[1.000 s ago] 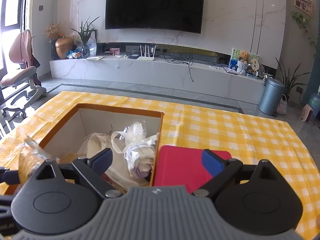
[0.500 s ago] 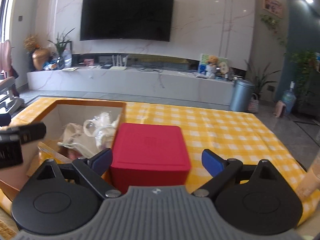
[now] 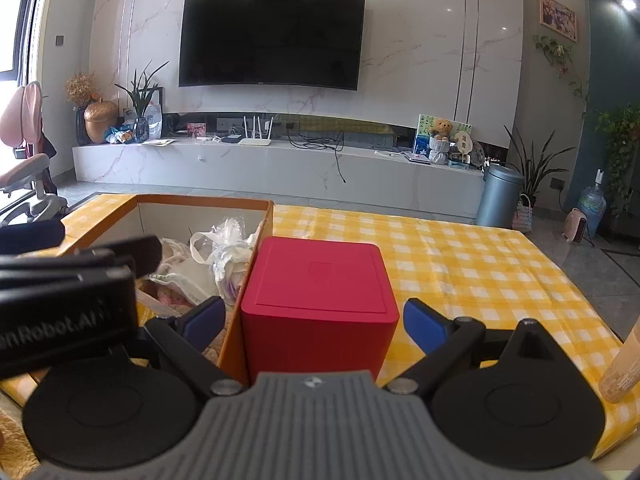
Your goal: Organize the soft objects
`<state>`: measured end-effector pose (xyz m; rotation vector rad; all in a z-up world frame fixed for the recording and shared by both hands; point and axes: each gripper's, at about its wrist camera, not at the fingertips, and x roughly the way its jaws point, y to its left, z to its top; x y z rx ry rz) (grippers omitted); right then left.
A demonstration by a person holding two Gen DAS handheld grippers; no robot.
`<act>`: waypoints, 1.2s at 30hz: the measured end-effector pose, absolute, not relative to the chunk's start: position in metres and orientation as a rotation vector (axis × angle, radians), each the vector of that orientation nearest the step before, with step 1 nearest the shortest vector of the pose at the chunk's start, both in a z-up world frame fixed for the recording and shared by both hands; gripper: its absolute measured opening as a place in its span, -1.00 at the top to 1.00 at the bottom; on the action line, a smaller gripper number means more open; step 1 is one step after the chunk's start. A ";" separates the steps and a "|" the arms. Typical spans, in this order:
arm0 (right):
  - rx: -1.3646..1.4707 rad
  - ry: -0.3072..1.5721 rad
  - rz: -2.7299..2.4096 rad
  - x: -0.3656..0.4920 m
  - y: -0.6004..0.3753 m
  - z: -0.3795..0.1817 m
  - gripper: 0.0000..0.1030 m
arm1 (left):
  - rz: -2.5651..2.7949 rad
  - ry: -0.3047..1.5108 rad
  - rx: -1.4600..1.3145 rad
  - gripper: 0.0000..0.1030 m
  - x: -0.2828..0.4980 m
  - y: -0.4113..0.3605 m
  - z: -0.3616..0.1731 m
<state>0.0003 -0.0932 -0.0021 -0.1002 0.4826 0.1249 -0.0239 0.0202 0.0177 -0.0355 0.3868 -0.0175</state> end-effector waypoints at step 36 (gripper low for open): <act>-0.136 0.540 0.106 0.017 -0.093 -0.028 -0.82 | -0.018 0.475 -0.007 -0.92 -0.010 0.019 -0.008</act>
